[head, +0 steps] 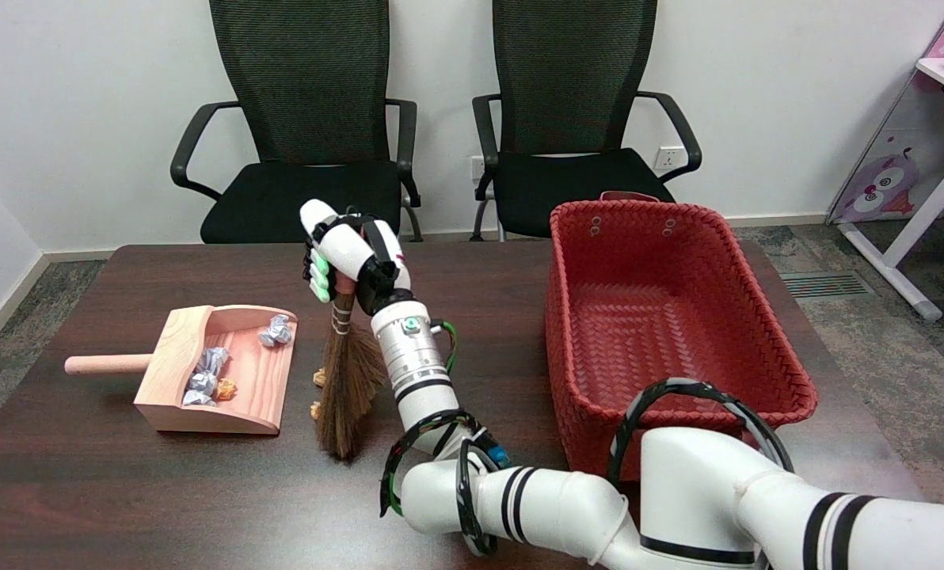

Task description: Sweep the paper ball into the dustpan.

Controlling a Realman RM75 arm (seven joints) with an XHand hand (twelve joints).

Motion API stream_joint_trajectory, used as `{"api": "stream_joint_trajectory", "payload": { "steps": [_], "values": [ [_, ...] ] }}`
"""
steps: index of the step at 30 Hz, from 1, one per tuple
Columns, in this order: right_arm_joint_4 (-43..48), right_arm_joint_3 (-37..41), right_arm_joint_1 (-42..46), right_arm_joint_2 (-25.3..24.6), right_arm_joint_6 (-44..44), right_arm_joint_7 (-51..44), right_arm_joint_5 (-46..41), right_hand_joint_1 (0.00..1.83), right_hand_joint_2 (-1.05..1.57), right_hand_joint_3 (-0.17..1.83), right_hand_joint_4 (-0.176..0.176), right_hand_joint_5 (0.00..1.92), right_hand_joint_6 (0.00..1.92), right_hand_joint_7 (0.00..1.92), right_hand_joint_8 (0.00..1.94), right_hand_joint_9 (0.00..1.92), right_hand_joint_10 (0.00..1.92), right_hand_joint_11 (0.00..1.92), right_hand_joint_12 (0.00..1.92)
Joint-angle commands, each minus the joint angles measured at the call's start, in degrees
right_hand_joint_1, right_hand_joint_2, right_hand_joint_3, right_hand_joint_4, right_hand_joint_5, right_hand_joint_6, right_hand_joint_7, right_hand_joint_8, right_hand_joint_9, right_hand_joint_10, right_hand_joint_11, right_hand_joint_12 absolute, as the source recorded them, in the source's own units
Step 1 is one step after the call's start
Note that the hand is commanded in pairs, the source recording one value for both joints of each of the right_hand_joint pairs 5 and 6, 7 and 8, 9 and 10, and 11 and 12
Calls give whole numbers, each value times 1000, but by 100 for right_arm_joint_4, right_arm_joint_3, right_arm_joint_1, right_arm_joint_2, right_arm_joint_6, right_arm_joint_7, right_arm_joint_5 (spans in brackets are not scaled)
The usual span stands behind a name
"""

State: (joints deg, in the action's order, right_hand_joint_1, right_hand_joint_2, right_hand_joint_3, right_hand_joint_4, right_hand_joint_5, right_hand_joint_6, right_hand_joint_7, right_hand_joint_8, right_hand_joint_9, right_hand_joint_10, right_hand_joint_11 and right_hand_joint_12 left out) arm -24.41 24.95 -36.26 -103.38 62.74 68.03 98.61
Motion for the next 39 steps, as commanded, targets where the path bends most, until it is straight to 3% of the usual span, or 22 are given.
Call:
{"api": "stream_joint_trajectory", "payload": {
  "steps": [1,15,29,33,35,39],
  "values": [
    [-11,-26,-131,-69,-123,797,-562,554,1407,978,22,1920,1920,1920,1920,1920,1920,1920,1920],
    [-652,-78,-74,28,-83,1998,-466,643,1184,967,13,1920,1920,1920,1920,1920,1920,1920,1920],
    [-1215,-78,53,434,565,1958,128,669,1165,997,9,1920,1920,1920,1920,1920,1920,1920,1920],
    [-1498,-78,216,682,733,1146,803,615,1426,945,16,1920,1920,1920,1920,1920,1920,1920,1920],
    [-1936,-78,416,779,631,307,835,580,1555,1042,27,1920,1920,1920,1920,1920,1920,1920,1920],
    [-2464,18,779,721,342,-1603,564,595,1571,1133,38,1920,1920,1920,1920,1920,1920,1920,1920]
  ]
}}
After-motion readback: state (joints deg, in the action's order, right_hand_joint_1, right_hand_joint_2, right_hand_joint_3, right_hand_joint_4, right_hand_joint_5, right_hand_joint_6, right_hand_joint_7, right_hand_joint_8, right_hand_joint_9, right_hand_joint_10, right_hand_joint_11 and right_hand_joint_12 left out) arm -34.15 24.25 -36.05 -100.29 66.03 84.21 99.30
